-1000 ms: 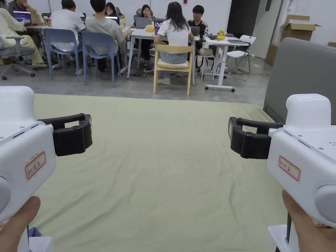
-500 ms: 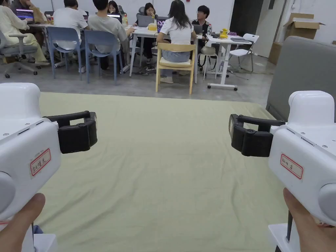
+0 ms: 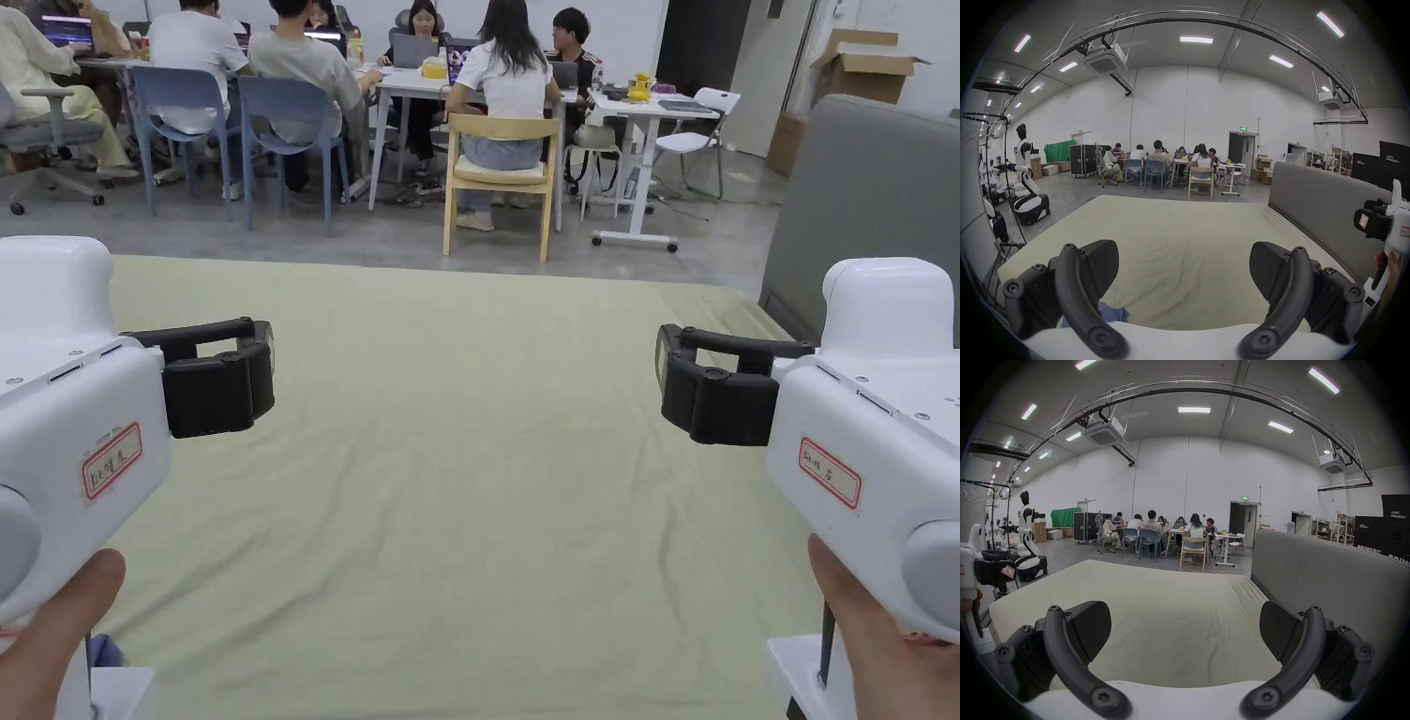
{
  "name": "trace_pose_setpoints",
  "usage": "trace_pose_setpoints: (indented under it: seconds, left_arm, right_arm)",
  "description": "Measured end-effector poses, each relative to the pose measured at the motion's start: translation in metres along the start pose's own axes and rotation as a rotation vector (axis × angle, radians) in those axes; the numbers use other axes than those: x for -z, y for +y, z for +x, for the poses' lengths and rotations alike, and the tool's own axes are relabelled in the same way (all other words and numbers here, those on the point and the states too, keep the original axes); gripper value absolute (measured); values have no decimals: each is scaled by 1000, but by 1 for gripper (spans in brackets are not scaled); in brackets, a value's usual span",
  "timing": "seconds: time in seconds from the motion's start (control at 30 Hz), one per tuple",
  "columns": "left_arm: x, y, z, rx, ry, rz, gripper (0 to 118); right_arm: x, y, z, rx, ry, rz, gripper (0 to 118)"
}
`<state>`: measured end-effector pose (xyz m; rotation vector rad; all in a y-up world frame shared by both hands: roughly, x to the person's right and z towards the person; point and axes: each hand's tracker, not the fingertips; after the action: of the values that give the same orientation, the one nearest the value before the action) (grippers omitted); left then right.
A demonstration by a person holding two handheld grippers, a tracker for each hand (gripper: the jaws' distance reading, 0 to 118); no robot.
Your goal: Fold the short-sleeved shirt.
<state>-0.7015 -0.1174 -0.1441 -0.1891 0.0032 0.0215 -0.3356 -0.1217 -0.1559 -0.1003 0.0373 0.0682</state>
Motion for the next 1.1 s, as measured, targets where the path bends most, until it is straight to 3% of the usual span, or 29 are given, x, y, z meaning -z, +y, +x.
trace_pose_setpoints:
  seconds: [0.93,1.1]
  left_arm:
    - [0,-3,4,11,-25,-15,114]
    - [0,-5,6,10,-30,-8,114]
  right_arm:
    - [1,-1,-1,-9,-33,-1,118]
    - [1,-3,0,9,5,20,118]
